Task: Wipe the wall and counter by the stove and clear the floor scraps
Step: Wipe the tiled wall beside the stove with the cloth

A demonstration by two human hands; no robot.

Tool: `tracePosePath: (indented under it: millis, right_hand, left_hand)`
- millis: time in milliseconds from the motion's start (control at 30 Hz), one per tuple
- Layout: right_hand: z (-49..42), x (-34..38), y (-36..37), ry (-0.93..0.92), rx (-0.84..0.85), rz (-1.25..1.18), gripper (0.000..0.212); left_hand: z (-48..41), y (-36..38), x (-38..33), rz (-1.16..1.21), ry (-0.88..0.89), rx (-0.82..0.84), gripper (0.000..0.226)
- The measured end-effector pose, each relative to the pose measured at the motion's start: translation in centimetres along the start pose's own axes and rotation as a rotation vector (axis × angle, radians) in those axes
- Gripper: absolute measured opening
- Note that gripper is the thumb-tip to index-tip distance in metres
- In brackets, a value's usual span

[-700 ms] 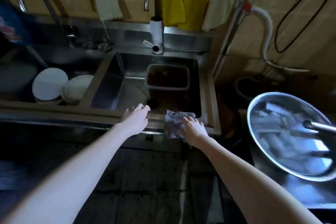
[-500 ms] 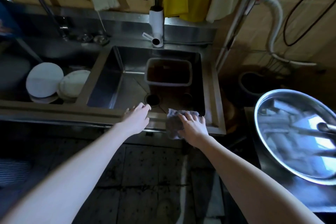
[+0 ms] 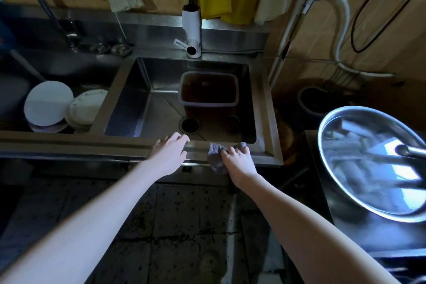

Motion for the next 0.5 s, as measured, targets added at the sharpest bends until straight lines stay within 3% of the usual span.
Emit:
tracePosePath:
  millis: [267,500]
  right_hand:
    - [8.6,-2.6,-1.9,0.096,-0.050,-0.043,0.063]
    - [21.5,-5.5,-4.5,0.185,-0.179,-0.088,0.048]
  left_hand:
    - [6.1,0.4,-3.7,-0.010,0.000,-0.018,0.033]
    - [16.5,1.8,-9.0,-0.062,0.005,-0.056,0.035]
Point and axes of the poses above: each hand's wrist, its own z-axis away from the middle knuckle, its own y-axis out of the palm, x = y × z, the point moved 10 cm from there along -z, towards the middle knuckle, and after that the axes turned 13 degrees about z, right-handed, at the moved point
